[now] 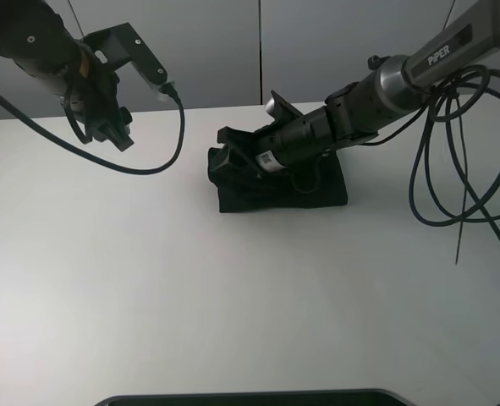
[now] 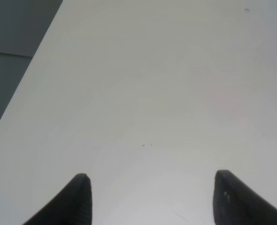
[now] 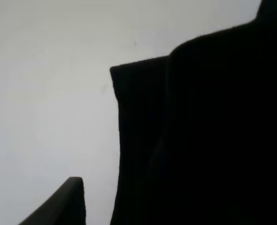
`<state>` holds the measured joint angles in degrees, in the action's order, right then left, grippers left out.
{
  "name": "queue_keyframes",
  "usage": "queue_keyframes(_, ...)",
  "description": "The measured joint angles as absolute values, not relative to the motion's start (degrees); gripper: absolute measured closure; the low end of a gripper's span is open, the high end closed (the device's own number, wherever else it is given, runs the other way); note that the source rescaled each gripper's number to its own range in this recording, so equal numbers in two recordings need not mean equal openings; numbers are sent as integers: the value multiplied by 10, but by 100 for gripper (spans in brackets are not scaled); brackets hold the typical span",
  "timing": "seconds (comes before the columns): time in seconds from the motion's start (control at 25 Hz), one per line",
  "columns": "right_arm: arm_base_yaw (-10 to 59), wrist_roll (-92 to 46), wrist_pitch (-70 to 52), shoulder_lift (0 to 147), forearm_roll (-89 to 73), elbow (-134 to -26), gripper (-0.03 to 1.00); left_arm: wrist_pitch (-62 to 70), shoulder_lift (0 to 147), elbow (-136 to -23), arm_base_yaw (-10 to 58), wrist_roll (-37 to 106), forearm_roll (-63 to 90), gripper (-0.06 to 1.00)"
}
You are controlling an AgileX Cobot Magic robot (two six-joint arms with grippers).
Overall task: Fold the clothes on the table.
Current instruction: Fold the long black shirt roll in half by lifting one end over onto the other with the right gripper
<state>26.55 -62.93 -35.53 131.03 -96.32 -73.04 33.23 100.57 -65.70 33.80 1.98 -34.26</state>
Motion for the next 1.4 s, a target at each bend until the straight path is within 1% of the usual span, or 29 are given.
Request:
queue_keyframes(0.16, 265, -629, -384, 1316, -936, -776, 30, 332, 1006, -657, 338, 20, -343, 3)
queue_keyframes(0.36, 260, -615, -420, 1306, -848, -821, 33, 332, 1006, -657, 338, 20, -343, 3)
queue_keyframes(0.56, 257, -605, -427, 1301, -801, -823, 33, 333, 1006, -657, 338, 20, -343, 3)
queue_keyframes(0.84, 257, -606, -435, 1293, -832, -823, 33, 332, 1006, -657, 338, 20, -343, 3)
queue_keyframes(1.0, 257, -600, -488, 1279, -846, -824, 33, 332, 1006, -657, 338, 20, -343, 3)
queue_keyframes(1.08, 257, -580, -509, 1278, -846, -824, 33, 332, 1006, -657, 338, 20, -343, 3)
queue_keyframes(1.24, 257, -513, -515, 1278, -844, -813, 33, 332, 1006, -657, 338, 20, -343, 3)
queue_keyframes(1.4, 257, -489, -516, 1277, -844, -783, 33, 334, 1006, -657, 338, 20, -343, 3)
